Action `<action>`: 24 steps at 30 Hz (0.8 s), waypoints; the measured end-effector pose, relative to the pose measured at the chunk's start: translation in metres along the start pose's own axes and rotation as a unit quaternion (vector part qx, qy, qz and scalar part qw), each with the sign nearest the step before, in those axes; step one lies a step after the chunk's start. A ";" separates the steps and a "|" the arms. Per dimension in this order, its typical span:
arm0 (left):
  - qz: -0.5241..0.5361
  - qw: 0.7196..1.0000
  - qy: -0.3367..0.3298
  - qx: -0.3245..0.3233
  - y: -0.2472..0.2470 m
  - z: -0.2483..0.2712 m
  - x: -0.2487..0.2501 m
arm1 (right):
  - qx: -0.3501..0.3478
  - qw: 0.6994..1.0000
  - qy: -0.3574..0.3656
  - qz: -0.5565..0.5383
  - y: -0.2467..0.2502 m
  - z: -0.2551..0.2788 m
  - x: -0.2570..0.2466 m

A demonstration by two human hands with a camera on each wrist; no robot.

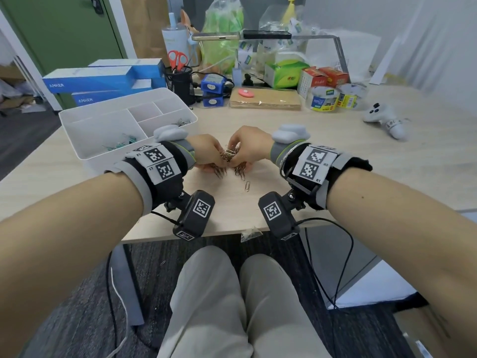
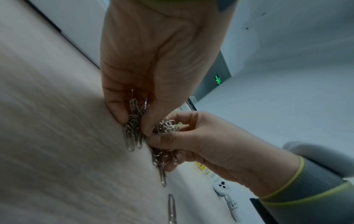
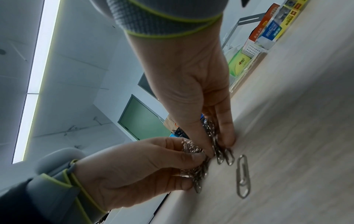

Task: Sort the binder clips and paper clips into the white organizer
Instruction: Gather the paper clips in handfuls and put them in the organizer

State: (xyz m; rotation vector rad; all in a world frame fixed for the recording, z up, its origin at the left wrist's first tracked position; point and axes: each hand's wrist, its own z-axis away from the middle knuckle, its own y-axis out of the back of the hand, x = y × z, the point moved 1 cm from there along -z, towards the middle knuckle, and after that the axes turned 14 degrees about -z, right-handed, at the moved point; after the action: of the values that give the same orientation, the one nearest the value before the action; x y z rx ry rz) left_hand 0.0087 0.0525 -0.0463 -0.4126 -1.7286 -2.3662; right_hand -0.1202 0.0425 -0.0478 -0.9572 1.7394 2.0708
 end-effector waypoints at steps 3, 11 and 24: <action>0.031 0.999 -0.001 0.016 0.001 0.000 -0.001 | 0.012 1.000 -0.003 -0.020 0.001 -0.002 0.002; 0.079 0.996 -0.004 0.032 0.013 0.001 -0.005 | 0.011 0.994 -0.011 -0.108 0.013 -0.013 -0.006; 0.128 0.982 0.034 0.133 0.087 -0.006 -0.053 | -0.028 0.981 0.040 -0.187 0.026 -0.071 -0.089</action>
State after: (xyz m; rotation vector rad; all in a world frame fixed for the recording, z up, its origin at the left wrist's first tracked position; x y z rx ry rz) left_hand 0.0848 0.0192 0.0129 -0.4715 -1.8057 -1.9206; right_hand -0.0478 -0.0128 0.0245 -1.2883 1.4103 1.8660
